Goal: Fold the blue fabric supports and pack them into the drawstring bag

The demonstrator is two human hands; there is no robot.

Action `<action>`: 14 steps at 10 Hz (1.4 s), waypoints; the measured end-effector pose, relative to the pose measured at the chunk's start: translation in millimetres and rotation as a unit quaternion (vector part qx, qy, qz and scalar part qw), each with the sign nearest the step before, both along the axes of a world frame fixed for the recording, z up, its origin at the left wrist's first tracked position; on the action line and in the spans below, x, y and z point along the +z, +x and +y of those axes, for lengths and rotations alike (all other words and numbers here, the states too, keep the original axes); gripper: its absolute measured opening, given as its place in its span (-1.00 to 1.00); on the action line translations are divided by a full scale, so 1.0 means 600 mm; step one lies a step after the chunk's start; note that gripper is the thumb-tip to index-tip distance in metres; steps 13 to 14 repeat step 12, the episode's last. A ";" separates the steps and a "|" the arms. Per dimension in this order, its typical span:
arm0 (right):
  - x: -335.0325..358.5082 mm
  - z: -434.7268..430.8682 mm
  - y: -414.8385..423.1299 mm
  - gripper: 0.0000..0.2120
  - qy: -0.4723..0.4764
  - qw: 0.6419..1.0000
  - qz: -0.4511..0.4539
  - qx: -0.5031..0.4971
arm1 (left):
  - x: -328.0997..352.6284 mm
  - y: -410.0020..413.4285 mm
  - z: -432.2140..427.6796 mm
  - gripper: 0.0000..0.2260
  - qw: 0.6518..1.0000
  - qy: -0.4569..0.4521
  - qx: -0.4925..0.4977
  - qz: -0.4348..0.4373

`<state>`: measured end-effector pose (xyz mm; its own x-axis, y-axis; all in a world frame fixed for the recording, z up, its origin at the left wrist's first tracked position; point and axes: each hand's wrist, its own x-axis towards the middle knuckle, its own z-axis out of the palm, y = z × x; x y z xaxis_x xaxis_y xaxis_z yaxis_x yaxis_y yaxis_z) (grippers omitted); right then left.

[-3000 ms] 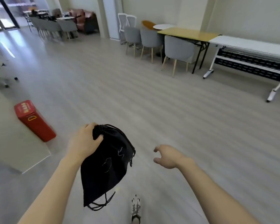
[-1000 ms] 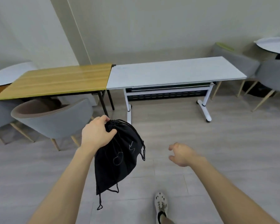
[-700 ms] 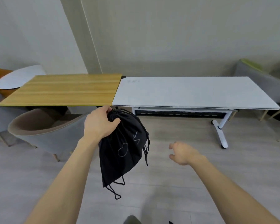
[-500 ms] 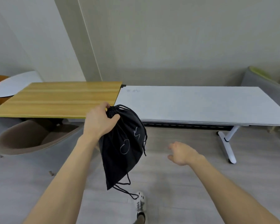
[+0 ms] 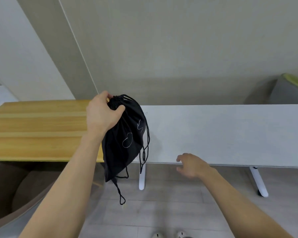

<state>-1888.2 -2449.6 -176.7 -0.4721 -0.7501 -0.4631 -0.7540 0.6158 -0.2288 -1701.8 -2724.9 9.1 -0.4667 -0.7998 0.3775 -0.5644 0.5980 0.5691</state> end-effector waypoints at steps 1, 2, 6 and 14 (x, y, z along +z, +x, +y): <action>-0.019 -0.052 -0.062 -0.52 0.010 1.000 -0.013 0.009 | -0.055 -0.057 -0.051 -0.63 0.999 -0.001 0.024 -0.023; -0.037 -0.097 -0.116 -0.53 0.018 0.999 -0.022 0.026 | -0.143 -0.108 -0.081 -0.63 0.994 0.051 0.015 -0.091; -0.095 -0.212 -0.269 -0.51 0.052 0.993 -0.050 0.090 | -0.347 -0.240 -0.115 -0.37 0.937 0.239 -0.067 -0.245; -0.075 -0.222 -0.249 -0.51 0.024 0.994 -0.051 0.094 | -0.307 -0.185 -0.135 -0.65 0.955 0.155 -0.067 -0.243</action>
